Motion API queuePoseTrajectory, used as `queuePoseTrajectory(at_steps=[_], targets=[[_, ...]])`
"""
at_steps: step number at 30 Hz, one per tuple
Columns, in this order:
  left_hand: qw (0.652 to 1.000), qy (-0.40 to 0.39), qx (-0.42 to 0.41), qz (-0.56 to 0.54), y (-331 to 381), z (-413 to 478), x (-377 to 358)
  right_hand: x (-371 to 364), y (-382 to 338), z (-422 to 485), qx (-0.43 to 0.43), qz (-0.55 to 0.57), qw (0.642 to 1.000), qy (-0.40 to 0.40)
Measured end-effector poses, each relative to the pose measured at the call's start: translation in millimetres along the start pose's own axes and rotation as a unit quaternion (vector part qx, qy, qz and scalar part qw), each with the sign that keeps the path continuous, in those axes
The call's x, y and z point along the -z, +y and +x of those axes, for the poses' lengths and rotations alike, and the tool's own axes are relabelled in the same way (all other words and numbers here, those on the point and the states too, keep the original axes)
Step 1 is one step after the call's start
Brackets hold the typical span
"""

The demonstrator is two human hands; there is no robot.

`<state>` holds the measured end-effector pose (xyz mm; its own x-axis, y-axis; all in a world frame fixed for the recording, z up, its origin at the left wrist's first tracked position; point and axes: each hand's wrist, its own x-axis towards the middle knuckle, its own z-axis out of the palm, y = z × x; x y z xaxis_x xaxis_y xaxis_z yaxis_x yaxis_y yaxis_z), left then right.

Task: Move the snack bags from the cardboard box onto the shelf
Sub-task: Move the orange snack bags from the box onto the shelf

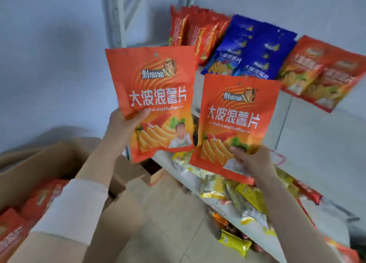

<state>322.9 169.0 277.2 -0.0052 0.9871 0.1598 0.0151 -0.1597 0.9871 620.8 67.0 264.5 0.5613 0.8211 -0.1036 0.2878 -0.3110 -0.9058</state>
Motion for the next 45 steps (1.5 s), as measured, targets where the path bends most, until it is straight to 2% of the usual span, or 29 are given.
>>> queuePoseTrajectory(at_steps=[5,9,13,20,28,32,40,43,45], targets=[[0.987,-0.153,-0.051,-0.014,31,5,-167,135,31,31,-0.016,0.052,0.993,0.103],[0.974,-0.217,-0.059,-0.020,39,11,-281,217,53,56,-0.034,0.067,0.986,0.147],[0.964,-0.260,-0.058,0.000,41,36,-356,263,67,94,-0.049,0.081,0.980,0.173],[0.966,-0.239,-0.093,0.032,36,125,-470,300,78,206,-0.068,0.084,0.973,0.206],[0.954,-0.293,-0.066,0.018,16,253,-577,308,76,348,-0.118,0.105,0.963,0.219],[0.952,-0.298,-0.059,0.023,3,287,-623,316,80,403,-0.122,0.119,0.959,0.227],[0.965,-0.221,-0.083,0.111,-19,306,-668,322,90,458,-0.140,0.044,0.966,0.214],[0.969,-0.176,-0.106,0.138,-19,302,-674,319,92,465,-0.131,-0.013,0.962,0.238],[0.970,-0.154,-0.121,0.142,-18,299,-677,314,94,466,-0.128,-0.010,0.952,0.278]])
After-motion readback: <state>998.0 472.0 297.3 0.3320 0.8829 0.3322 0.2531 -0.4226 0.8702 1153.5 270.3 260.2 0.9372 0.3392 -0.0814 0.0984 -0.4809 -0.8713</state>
